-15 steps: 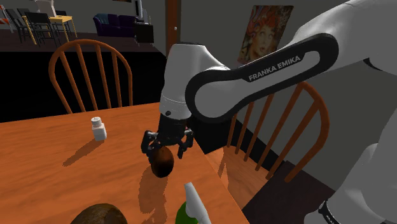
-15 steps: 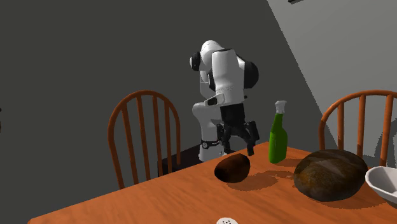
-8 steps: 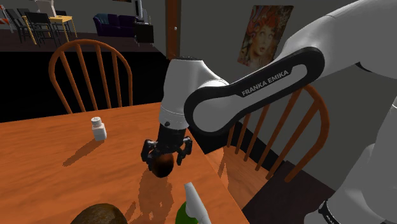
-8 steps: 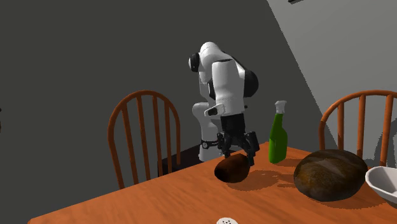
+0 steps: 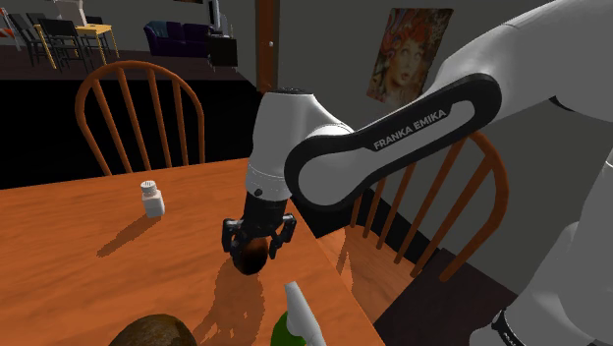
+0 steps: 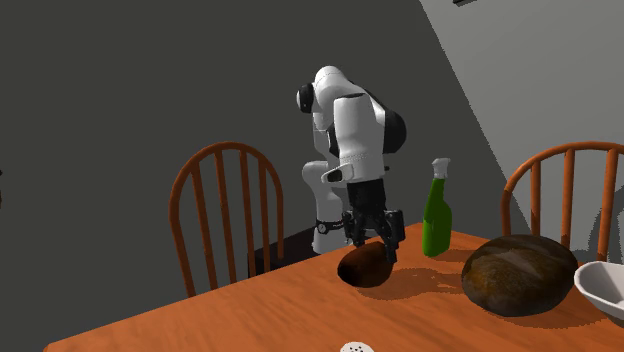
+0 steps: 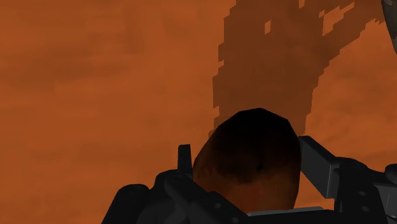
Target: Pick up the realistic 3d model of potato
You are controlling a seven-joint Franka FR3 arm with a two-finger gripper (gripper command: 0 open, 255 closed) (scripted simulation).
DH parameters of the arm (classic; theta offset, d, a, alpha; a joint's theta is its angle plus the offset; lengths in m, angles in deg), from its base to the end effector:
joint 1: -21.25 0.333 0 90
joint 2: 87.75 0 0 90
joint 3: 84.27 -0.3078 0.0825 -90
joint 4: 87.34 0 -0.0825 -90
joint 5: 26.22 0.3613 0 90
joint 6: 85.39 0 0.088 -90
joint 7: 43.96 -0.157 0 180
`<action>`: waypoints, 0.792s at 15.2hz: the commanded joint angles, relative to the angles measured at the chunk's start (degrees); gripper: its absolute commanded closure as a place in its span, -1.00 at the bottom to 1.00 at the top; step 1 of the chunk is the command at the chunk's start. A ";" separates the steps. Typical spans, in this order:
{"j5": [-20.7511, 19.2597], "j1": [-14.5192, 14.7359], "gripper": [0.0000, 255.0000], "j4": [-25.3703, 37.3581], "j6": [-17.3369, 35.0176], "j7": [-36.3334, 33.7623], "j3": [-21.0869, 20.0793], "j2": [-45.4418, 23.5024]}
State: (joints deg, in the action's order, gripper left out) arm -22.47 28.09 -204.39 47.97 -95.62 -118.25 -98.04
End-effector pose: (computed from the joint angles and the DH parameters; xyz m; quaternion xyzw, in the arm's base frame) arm 0.4380 0.3766 0.3385 -0.9875 0.1217 0.0079 0.0999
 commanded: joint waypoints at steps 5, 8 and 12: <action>0.72 -0.28 1.00 1.10 -2.26 0.25 -0.15 1.16; 1.37 -0.51 1.00 2.28 -4.42 0.47 -0.27 2.30; 2.10 -0.75 1.00 4.03 -7.33 0.67 -0.37 3.64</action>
State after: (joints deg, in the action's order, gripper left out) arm -20.48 27.35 -200.90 41.38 -94.89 -118.57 -94.65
